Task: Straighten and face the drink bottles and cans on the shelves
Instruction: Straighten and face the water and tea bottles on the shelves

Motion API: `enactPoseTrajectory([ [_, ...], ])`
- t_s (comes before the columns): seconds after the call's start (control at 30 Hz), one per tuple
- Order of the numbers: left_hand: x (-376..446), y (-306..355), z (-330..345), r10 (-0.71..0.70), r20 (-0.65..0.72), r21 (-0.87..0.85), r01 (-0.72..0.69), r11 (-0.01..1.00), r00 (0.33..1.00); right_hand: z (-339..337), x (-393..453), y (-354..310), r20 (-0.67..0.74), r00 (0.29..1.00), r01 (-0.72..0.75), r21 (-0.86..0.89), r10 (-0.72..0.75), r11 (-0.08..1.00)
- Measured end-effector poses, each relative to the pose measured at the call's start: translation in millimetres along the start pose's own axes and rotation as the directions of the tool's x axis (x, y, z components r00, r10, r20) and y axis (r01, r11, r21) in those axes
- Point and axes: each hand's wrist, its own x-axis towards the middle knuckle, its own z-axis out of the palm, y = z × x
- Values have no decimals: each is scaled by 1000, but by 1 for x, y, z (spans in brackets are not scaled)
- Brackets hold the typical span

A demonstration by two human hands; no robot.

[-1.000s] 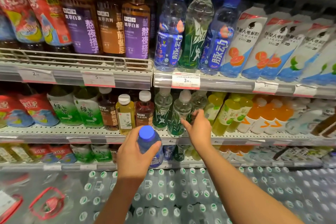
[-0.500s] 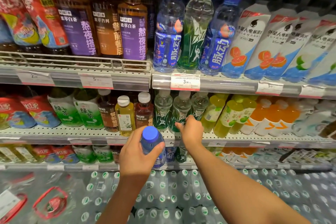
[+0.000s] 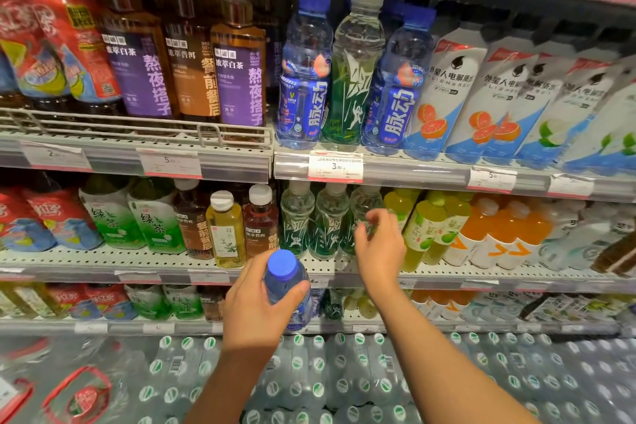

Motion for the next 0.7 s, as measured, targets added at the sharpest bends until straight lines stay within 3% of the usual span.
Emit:
enactPoseTrajectory([
  [0.07,-1,2,1,2,-1,1,-2,1000,1000,-10,14,-3,-16,1000,26,-4,-26,1000],
  [0.17,-2,7,3,15,-3,0,-15,1000,1000,-16,39,-9,148,989,-2,-137,23,991],
  [0.3,-5,15,4,30,12,-13,-30,999,999,-10,60,-7,325,945,65,-258,23,964],
  [0.53,-11,30,4,64,-5,-7,-64,998,998,-6,67,0,322,947,115,-322,-5,940],
  [0.7,-17,36,5,59,-37,28,-58,998,998,-14,64,10,301,943,227,-281,-139,932],
])
